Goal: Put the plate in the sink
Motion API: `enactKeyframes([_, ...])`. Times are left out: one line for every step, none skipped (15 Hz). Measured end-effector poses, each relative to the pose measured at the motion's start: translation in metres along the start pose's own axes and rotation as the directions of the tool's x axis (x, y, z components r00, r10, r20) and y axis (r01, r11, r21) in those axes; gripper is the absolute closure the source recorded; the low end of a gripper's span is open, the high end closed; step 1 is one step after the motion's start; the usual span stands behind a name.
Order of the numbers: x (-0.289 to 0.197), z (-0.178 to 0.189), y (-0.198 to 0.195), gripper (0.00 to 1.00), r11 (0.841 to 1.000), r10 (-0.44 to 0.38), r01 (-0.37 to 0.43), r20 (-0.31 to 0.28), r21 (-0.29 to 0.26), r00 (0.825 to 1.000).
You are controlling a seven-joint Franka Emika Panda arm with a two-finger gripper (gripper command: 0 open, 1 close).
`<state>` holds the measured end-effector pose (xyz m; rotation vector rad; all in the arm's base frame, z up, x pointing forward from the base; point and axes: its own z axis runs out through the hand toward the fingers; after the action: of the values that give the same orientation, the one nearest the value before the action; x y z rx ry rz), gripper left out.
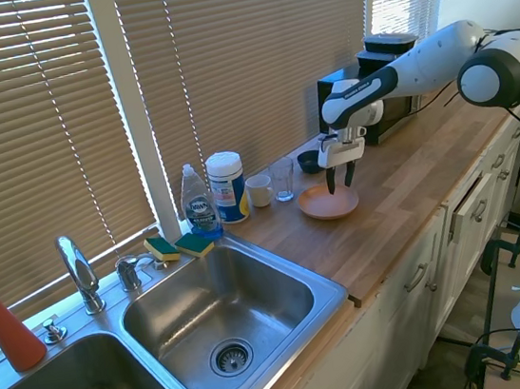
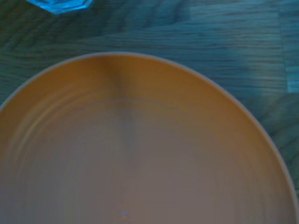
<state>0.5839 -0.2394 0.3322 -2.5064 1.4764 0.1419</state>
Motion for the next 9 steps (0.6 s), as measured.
enactKeyframes([0.0034, 0.0024, 0.0034, 0.0, 1.0, -0.003, 0.003, 0.008, 0.008, 1.0])
enactKeyframes([0.0057, 0.0051, 0.0054, 0.0, 1.0, -0.005, 0.005, 0.013, 0.011, 1.0])
enactKeyframes([0.0069, 0.0076, 0.006, 1.0, 1.0, -0.006, 0.006, 0.019, 0.015, 1.0])
enactKeyframes([0.0071, 0.0107, 0.0057, 1.0, 1.0, -0.009, 0.009, 0.025, 0.018, 1.0])
enactKeyframes([0.0072, 0.0108, 0.0051, 1.0, 1.0, -0.011, 0.01, 0.027, 0.025, 1.0])
enactKeyframes([0.0073, 0.011, 0.005, 1.0, 0.999, -0.015, 0.014, 0.03, 0.03, 0.999])
enactKeyframes([0.0078, 0.0109, 0.0056, 1.0, 0.999, -0.018, 0.017, 0.031, 0.033, 0.999])
enactKeyframes([0.0082, 0.0107, 0.0061, 1.0, 0.999, -0.02, 0.019, 0.032, 0.036, 0.999])
enactKeyframes([0.0091, 0.0108, 0.0073, 1.0, 0.999, -0.021, 0.02, 0.033, 0.038, 0.999])
